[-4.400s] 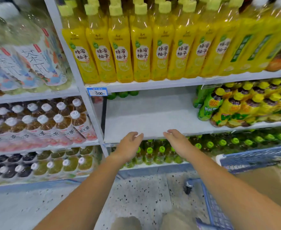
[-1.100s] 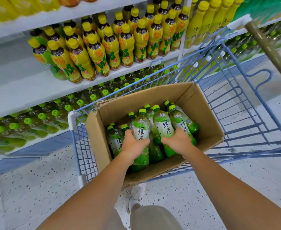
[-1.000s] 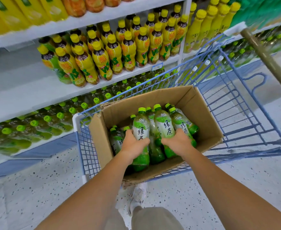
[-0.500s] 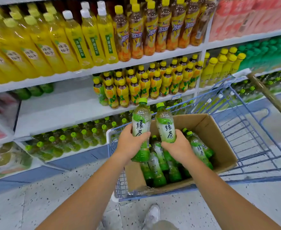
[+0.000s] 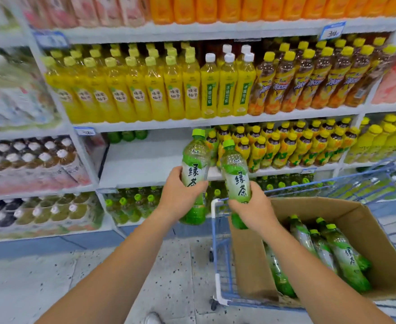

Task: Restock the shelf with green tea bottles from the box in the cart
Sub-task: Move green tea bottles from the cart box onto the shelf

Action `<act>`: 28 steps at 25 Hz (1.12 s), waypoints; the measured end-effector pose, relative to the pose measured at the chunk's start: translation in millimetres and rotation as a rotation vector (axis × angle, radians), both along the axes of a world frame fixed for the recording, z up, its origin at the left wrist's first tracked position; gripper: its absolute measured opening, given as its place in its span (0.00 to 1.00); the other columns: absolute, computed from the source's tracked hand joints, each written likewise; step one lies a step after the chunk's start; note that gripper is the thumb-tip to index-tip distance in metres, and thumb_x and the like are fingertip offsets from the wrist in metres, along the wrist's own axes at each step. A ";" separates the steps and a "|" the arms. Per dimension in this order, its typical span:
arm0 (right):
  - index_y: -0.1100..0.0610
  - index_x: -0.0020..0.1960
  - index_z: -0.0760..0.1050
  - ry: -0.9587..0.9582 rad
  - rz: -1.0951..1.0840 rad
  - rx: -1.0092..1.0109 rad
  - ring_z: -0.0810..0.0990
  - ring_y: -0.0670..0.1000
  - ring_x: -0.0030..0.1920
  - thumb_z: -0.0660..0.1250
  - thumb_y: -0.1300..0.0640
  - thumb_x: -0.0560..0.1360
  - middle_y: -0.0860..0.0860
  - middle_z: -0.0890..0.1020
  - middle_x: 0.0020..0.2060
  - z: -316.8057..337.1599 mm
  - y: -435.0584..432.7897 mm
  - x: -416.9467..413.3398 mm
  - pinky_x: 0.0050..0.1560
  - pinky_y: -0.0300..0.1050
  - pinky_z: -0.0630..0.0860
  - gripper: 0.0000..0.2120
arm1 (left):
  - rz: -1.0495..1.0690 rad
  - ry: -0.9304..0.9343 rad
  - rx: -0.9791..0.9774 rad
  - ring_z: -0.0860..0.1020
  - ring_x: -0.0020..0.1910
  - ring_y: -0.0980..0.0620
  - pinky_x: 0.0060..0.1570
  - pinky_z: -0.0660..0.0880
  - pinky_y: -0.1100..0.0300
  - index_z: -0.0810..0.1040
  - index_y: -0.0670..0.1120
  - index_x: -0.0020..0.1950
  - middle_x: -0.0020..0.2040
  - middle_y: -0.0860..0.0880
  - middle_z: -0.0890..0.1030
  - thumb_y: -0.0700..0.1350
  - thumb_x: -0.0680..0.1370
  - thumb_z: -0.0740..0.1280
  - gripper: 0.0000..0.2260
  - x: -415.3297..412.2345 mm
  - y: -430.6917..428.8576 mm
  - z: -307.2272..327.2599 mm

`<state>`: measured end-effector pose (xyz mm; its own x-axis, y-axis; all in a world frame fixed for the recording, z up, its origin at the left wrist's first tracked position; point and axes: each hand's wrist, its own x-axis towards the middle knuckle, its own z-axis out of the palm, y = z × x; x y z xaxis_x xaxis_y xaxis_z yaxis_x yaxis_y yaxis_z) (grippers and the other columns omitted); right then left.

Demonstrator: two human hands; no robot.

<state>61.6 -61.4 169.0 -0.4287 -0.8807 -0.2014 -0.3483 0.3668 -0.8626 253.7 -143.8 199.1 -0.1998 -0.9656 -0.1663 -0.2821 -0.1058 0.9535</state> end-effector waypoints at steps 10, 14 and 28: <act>0.41 0.51 0.74 -0.023 0.013 -0.187 0.81 0.38 0.40 0.76 0.46 0.69 0.39 0.83 0.42 7.8 -106.7 155.7 0.40 0.43 0.80 0.15 | 0.069 -0.050 -0.059 0.80 0.36 0.64 0.28 0.72 0.71 0.76 0.52 0.53 0.43 0.54 0.83 0.52 0.62 0.77 0.22 157.0 -92.1 -4.1; 0.39 0.52 0.74 -0.060 0.026 -0.231 0.81 0.36 0.42 0.76 0.49 0.71 0.34 0.82 0.44 -14.8 -150.5 175.3 0.36 0.33 0.75 0.15 | 0.113 -0.037 -0.050 0.82 0.39 0.60 0.36 0.79 0.63 0.76 0.55 0.53 0.44 0.55 0.84 0.51 0.64 0.78 0.21 178.7 -127.0 -34.1; 0.40 0.61 0.70 -0.109 0.033 -0.426 0.79 0.33 0.48 0.77 0.53 0.71 0.31 0.80 0.47 -214.5 -305.4 158.9 0.39 0.29 0.75 0.24 | 0.247 0.011 -0.223 0.83 0.43 0.59 0.45 0.83 0.54 0.75 0.58 0.52 0.46 0.56 0.84 0.49 0.63 0.78 0.21 148.2 -267.2 -217.9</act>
<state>220.5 -366.8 -45.5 -0.3952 -0.9078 0.1401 -0.2520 -0.0395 -0.9669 401.8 -411.0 -18.8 0.0440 -0.9975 0.0559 -0.2640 0.0423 0.9636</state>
